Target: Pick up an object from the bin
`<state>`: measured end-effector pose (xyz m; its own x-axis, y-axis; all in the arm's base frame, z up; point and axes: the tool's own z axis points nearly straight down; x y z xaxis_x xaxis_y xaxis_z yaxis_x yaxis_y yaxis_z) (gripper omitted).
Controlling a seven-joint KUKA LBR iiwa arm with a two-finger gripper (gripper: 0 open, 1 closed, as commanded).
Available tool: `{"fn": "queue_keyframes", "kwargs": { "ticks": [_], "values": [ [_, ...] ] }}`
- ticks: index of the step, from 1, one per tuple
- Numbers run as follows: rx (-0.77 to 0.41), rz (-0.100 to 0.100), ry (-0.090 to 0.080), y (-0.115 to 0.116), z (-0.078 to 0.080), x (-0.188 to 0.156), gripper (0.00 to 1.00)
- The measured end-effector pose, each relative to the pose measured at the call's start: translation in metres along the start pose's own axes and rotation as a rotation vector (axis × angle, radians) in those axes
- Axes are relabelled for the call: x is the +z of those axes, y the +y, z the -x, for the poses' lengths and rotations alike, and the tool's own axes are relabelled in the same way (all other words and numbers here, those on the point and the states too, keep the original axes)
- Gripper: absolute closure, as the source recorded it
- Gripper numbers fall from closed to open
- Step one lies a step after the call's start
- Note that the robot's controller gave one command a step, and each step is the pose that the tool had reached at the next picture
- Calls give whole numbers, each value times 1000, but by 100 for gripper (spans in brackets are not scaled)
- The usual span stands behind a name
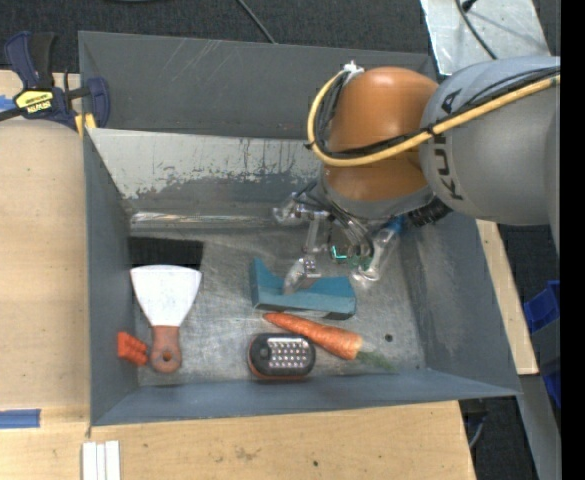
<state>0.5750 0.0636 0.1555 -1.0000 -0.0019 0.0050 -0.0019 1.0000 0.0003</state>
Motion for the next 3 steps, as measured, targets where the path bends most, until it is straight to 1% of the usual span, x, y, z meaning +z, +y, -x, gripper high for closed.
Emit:
{"fn": "queue_keyframes", "kwargs": {
  "ticks": [1,2,3],
  "values": [
    [1,0,-8,0,2,-5,0],
    [-18,0,-11,-11,41,16,0],
    [-224,-1,2,0,8,-22,0]
  ]
}}
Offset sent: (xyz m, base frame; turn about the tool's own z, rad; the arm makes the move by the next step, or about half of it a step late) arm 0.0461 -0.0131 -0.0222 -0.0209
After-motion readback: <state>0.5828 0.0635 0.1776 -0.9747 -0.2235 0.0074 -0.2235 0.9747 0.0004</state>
